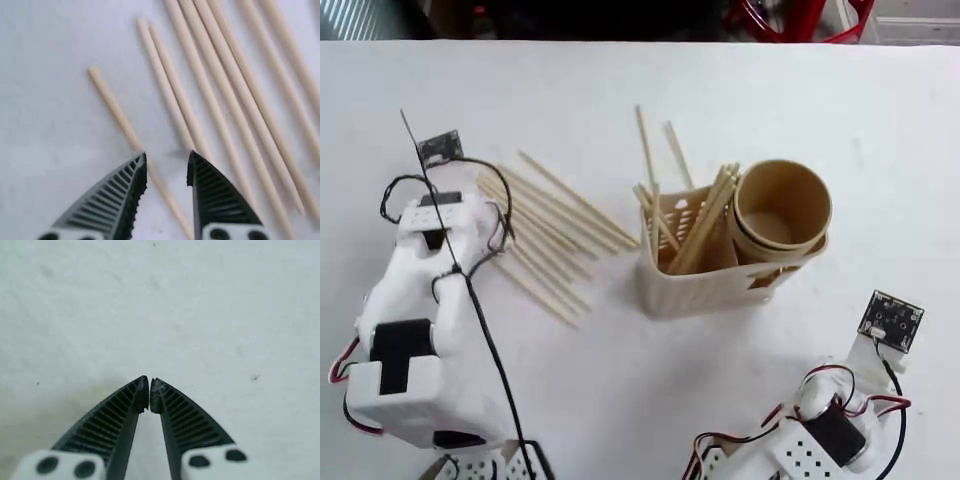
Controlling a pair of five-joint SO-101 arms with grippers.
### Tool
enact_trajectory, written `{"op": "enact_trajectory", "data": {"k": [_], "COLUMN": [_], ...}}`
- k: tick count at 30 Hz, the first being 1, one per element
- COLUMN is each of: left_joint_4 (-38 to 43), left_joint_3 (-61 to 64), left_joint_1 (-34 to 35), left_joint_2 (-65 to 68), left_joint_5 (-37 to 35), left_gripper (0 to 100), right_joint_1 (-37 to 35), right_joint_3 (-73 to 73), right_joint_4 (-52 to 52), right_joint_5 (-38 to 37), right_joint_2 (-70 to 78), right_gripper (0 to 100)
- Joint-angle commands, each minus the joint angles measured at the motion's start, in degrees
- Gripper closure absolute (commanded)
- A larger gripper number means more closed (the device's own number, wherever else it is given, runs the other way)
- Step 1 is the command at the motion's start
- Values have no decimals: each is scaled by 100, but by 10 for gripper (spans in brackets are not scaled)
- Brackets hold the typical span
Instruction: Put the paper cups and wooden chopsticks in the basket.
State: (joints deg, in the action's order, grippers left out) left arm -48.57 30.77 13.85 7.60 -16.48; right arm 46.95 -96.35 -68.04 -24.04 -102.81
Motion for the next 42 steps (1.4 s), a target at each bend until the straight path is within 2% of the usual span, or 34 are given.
{"op": "enact_trajectory", "data": {"k": [1,4,10,14,22,29,32,39,42], "left_joint_4": [-26,-141,-141,-35,105,149,176,774,703], "left_joint_3": [-158,-193,-202,-193,-149,-176,-202,-255,-580], "left_joint_1": [-92,-92,-92,-101,-171,-171,-171,-136,-171], "left_joint_2": [4,4,4,13,145,171,171,171,189], "left_joint_5": [-97,-387,-1090,-1723,-1785,-1776,-1758,-695,501], "left_gripper": [843,841,765,760,764,922,951,977,977], "right_joint_1": [31,31,31,31,31,31,31,31,31], "right_joint_3": [-53,-53,-53,-53,-53,-53,-53,-53,-53], "right_joint_4": [57,57,57,57,57,57,57,57,57], "right_joint_5": [18,18,18,18,18,18,18,18,18], "right_joint_2": [-48,-48,-48,-48,-48,-48,-48,-48,-48], "right_gripper": [979,979,979,979,979,979,979,979,979]}}
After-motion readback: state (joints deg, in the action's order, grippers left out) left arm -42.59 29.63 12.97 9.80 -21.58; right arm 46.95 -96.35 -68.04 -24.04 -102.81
